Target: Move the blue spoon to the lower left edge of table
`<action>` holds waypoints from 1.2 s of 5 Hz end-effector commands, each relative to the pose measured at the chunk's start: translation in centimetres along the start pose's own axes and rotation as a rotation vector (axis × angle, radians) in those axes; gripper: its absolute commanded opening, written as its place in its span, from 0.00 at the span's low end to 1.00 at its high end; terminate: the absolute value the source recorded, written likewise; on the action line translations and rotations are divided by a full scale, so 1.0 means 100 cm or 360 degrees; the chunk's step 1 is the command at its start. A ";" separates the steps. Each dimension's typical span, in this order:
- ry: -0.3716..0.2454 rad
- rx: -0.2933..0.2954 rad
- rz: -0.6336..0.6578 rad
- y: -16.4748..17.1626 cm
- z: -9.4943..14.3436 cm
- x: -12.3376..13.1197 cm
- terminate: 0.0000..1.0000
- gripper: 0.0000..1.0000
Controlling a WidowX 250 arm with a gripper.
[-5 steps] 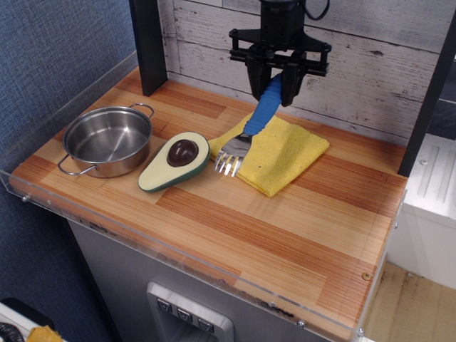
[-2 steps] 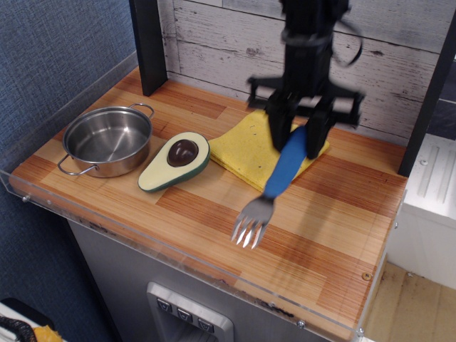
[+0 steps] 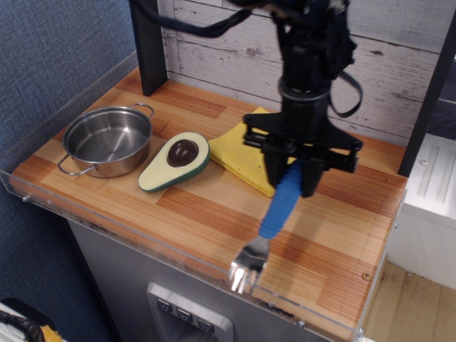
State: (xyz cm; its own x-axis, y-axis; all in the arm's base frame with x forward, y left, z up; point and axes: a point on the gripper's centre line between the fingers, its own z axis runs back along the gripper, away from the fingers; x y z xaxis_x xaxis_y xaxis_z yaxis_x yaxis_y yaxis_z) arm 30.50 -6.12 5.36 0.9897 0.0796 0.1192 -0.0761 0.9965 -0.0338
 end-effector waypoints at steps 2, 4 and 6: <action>-0.0111 -0.0090 -0.0097 -0.019 0.000 0.037 0.00 0.00; -0.0035 -0.0109 -0.0116 -0.027 -0.016 0.042 0.00 0.00; 0.0123 -0.0084 -0.0063 -0.026 -0.039 0.022 0.00 0.00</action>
State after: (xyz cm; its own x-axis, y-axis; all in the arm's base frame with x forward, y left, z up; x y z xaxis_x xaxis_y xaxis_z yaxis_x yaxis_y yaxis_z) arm 33.06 -8.59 0.81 0.9989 0.0447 0.0158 -0.0433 0.9960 -0.0788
